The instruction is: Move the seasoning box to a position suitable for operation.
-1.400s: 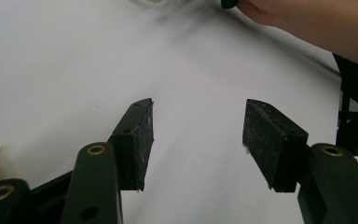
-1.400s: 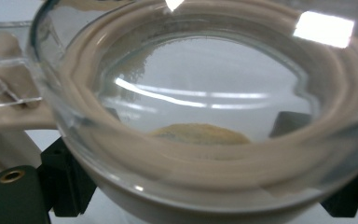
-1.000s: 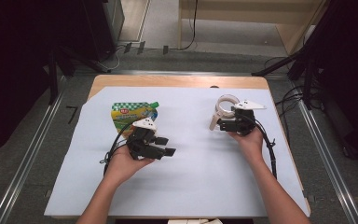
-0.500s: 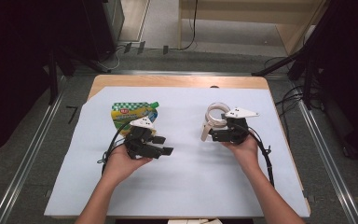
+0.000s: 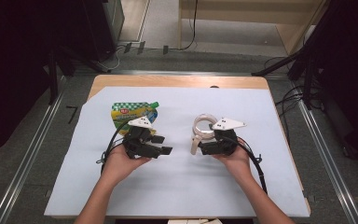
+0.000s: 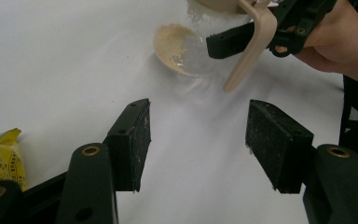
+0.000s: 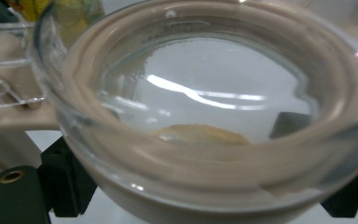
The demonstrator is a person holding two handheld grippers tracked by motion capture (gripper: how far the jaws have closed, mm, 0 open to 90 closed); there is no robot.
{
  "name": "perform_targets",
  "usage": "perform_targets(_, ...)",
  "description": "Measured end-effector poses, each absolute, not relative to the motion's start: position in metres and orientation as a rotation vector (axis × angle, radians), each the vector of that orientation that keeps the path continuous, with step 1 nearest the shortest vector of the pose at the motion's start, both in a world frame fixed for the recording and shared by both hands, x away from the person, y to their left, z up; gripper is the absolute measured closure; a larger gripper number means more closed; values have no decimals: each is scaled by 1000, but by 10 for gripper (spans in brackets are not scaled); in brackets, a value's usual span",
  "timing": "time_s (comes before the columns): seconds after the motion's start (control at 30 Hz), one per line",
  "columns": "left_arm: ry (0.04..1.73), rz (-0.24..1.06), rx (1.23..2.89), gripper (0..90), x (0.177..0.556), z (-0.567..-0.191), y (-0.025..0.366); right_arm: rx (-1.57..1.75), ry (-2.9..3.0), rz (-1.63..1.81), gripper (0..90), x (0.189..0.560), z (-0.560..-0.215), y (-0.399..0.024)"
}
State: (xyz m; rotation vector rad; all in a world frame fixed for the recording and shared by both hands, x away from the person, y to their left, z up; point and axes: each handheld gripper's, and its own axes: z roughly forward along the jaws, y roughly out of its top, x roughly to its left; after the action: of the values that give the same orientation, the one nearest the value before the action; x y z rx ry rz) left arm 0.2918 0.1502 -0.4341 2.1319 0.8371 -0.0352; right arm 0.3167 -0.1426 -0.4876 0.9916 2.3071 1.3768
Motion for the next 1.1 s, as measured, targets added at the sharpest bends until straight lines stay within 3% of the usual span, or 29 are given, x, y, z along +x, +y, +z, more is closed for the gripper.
perform_targets(0.53, 836, -28, 2128, 412, 292, -434, 151, 890, 2415, 1403, 120, 297, -496, -110)
perform_targets(1.1, 807, -25, 2137, 419, 291, -435, 146, 893, 2487, 1369, 68, 294, -506, -112)
